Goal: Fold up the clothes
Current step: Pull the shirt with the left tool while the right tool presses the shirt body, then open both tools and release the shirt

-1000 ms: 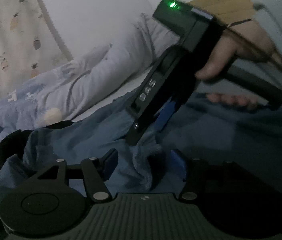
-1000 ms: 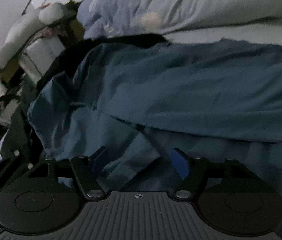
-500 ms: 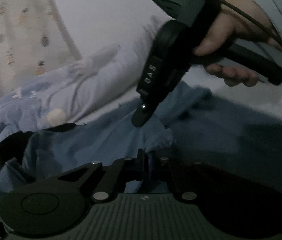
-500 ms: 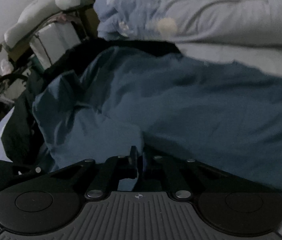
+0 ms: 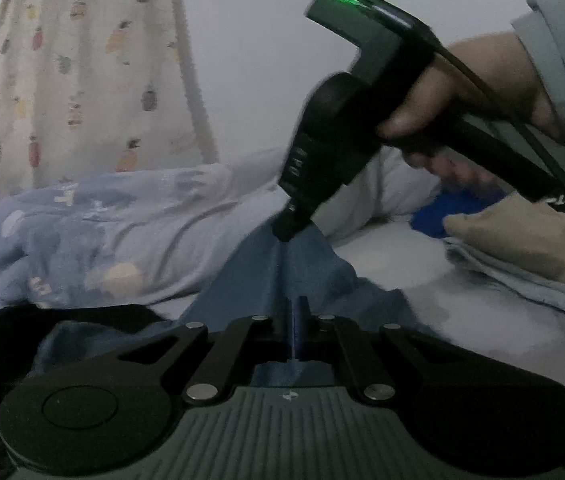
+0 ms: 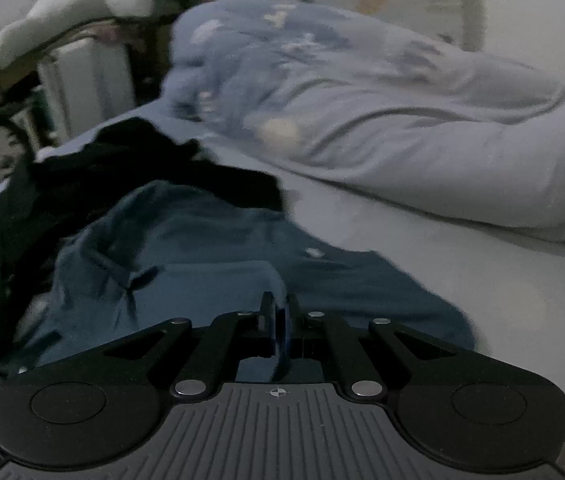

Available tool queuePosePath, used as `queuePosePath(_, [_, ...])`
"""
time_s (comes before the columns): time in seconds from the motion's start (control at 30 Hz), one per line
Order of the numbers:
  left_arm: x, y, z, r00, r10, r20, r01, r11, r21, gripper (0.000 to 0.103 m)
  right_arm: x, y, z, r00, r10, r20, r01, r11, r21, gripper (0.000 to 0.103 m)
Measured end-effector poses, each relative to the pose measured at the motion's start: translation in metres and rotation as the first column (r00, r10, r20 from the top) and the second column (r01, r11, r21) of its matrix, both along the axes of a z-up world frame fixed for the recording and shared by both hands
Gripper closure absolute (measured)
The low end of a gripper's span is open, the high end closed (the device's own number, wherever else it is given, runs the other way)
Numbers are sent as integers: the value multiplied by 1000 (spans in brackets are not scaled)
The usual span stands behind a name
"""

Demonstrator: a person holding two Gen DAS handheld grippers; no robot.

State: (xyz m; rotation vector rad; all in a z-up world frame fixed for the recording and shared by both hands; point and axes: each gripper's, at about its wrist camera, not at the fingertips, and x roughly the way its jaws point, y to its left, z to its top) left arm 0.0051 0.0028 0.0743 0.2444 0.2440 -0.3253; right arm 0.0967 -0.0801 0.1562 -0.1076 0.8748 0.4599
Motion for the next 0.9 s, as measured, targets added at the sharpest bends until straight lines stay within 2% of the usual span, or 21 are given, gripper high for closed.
queuePosePath(0.13, [13, -32, -20, 997, -49, -59, 52, 998, 48, 99, 13, -14, 19, 1000, -5, 24, 6, 999, -49, 98])
queuePosePath(0.27, [21, -51, -34, 990, -83, -117, 91, 993, 72, 99, 6, -22, 7, 999, -37, 19, 37, 998, -40, 98])
queuePosePath(0.37, [24, -50, -39, 987, -84, -139, 97, 991, 93, 96, 1, -29, -2, 998, -60, 15, 61, 998, -34, 96])
queuePosePath(0.4, [26, -48, -40, 984, -85, -157, 101, 990, 98, 92, -1, -31, -5, 998, -68, 14, 69, 997, -32, 89])
queuePosePath(0.43, [27, -45, -41, 983, -82, -167, 99, 990, 100, 87, -3, -33, -8, 997, -76, 13, 76, 997, -30, 76])
queuePosePath(0.47, [29, -42, -42, 981, -79, -178, 98, 990, 102, 81, -4, -35, -11, 996, -84, 12, 84, 996, -28, 68])
queuePosePath(0.5, [30, -38, -42, 980, -72, -186, 93, 990, 102, 66, -6, -38, -14, 996, -92, 10, 92, 995, -25, 58])
queuePosePath(0.53, [30, -33, -41, 980, -61, -189, 81, 992, 97, 55, -8, -40, -17, 995, -100, 9, 100, 995, -23, 53])
queuePosePath(0.6, [32, -22, -38, 981, -34, -194, 53, 994, 92, 48, -11, -44, -23, 993, -115, 6, 115, 993, -19, 53])
queuePosePath(0.73, [44, 11, -31, 977, 57, -208, -40, 996, 84, 48, -18, -53, -34, 989, -146, 1, 146, 989, -11, 53])
queuePosePath(0.83, [52, 41, -27, 961, 151, -231, -136, 987, 81, 47, -23, -59, -43, 985, -170, -4, 170, 985, -5, 54])
queuePosePath(0.87, [56, 55, -27, 951, 188, -246, -175, 982, 75, 47, -25, -61, -46, 984, -177, -5, 177, 984, -3, 56])
queuePosePath(0.9, [60, 66, -27, 941, 217, -261, -206, 976, 70, 47, -27, -64, -49, 983, -185, -7, 185, 983, -1, 76])
